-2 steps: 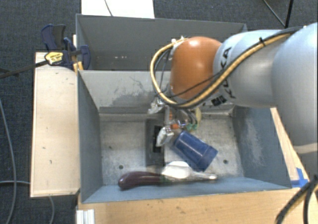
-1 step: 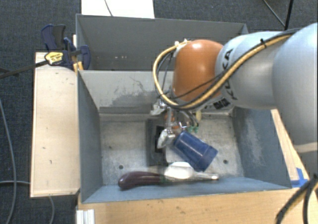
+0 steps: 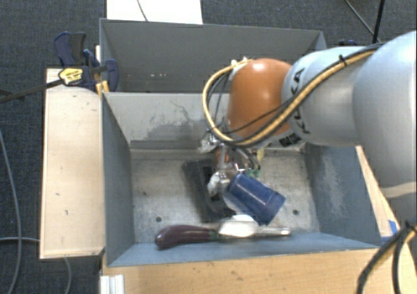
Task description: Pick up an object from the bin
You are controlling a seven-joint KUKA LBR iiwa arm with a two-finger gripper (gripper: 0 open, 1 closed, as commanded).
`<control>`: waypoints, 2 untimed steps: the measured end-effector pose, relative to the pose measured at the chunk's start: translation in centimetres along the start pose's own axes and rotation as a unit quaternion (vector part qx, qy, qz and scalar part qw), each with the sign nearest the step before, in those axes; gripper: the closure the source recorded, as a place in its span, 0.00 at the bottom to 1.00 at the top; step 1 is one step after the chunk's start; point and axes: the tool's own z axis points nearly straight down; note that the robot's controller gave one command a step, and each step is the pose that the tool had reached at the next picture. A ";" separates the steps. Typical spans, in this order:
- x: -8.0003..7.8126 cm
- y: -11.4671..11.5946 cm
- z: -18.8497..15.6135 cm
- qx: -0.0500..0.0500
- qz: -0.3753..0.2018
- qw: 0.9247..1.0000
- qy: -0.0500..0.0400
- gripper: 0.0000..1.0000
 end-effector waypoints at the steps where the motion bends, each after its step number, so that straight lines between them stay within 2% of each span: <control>1: 0.3 -3.2 0.1 0.002 0.153 0.988 0.003 0.00; 2: 0.5 -3.7 0.1 0.008 0.213 0.977 0.006 0.00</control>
Offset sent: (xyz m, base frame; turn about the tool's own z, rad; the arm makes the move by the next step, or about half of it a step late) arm -0.0007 -0.0086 0.0001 0.1044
